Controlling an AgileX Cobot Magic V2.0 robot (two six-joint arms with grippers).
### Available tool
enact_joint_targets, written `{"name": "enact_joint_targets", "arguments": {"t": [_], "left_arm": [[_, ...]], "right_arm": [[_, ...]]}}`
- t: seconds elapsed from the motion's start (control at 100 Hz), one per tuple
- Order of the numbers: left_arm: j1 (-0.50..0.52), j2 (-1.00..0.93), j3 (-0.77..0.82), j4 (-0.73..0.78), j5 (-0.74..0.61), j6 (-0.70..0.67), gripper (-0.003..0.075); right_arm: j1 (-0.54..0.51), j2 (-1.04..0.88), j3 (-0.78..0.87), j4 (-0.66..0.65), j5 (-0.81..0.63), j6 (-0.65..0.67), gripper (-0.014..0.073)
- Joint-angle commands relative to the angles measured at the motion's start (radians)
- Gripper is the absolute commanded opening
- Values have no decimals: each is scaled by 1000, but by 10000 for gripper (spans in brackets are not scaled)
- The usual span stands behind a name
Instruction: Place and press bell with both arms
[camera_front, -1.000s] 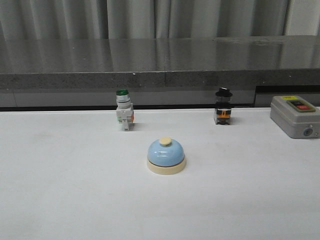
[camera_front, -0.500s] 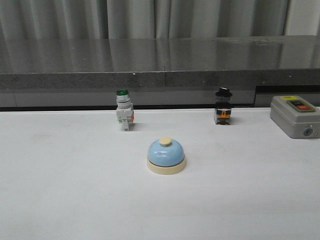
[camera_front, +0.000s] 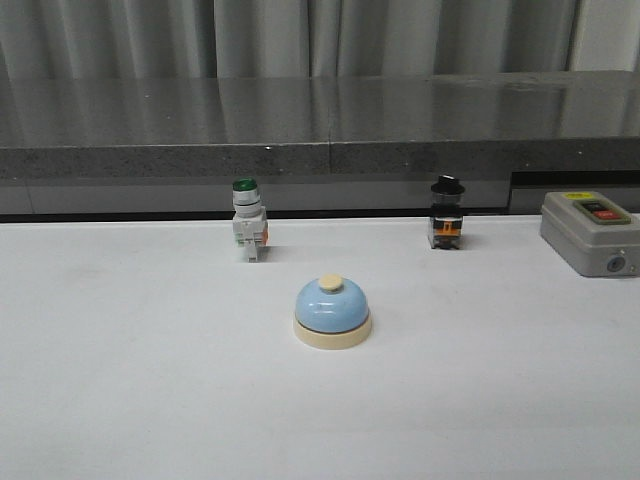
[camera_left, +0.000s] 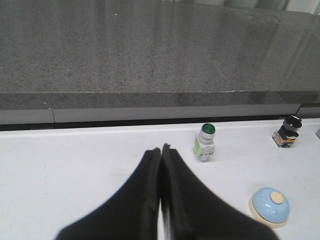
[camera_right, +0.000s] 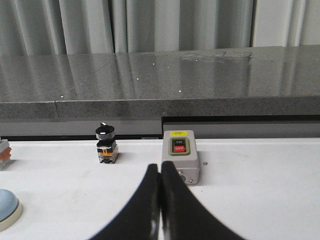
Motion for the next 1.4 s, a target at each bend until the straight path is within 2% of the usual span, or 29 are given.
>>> {"name": "enact_joint_targets", "arguments": {"t": [0.0,0.08,0.17,0.32,0.42,0.68,0.81,1.04,1.22,1.39], "left_arm": [[1,-1,-27,-20,-73,-1,-20],[1,-1,-27,-12,-74,-1,-20],[-3,-3,-27,69,-74,-15,-20],[-3,-51,-9,294,-75,-250,-20],[-3,-110,32,375,-90,-302,-20],[-3,-276,231,397,-322,-302,-20],[-3,-363,347,397,-395,-302,-20],[-3,-541,503,399,-395,-302,-20],[-1,-664,563,399,-395,-302,-20],[0,-661,590,406,-417,-302,-20]], "right_arm": [[-7,-16,-14,4,-83,-12,-60],[-7,-16,-14,4,-83,-12,-60],[-7,-16,-14,4,-83,-12,-60],[-7,-16,-14,4,-83,-12,-60],[-7,-16,-14,4,-83,-12,-60],[-7,-16,-14,4,-83,-12,-60],[-7,-16,-14,4,-83,-12,-60],[-7,-16,-14,4,-83,-12,-60],[-7,-16,-14,4,-83,-12,-60],[-7,-16,-14,4,-83,-12,-60]]}}
